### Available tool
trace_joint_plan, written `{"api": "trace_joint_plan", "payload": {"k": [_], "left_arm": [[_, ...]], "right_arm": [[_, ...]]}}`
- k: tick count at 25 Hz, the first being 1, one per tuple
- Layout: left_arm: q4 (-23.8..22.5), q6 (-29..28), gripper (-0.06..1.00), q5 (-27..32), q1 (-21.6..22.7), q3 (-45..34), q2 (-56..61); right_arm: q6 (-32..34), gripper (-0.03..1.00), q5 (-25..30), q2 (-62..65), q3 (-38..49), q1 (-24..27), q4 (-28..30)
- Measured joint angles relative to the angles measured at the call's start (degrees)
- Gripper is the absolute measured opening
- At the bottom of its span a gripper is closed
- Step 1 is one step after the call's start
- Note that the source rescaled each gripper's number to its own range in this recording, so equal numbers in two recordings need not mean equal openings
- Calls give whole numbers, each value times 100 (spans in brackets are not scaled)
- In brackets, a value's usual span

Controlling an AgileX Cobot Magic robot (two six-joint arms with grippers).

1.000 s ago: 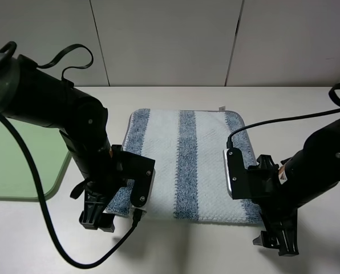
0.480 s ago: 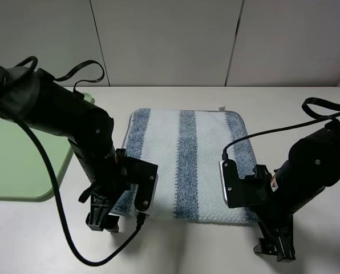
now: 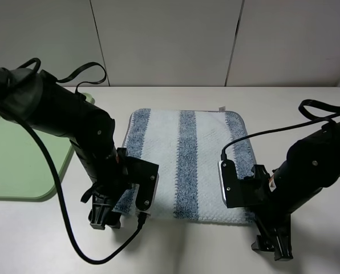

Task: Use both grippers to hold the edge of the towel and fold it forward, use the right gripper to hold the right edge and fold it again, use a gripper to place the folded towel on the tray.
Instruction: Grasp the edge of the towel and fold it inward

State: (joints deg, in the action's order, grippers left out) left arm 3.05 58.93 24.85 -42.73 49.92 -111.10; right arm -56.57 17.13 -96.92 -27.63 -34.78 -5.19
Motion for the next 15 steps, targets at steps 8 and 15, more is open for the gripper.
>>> {"api": "trace_joint_plan", "payload": {"k": [8, 15], "left_arm": [[-42, -5, 41, -167, 10, 50, -42], [-60, 0, 1, -295, 17, 63, -53]], "right_arm": [[0, 16, -233, -6, 0, 0, 13], [0, 2, -331, -6, 0, 0, 13]]}}
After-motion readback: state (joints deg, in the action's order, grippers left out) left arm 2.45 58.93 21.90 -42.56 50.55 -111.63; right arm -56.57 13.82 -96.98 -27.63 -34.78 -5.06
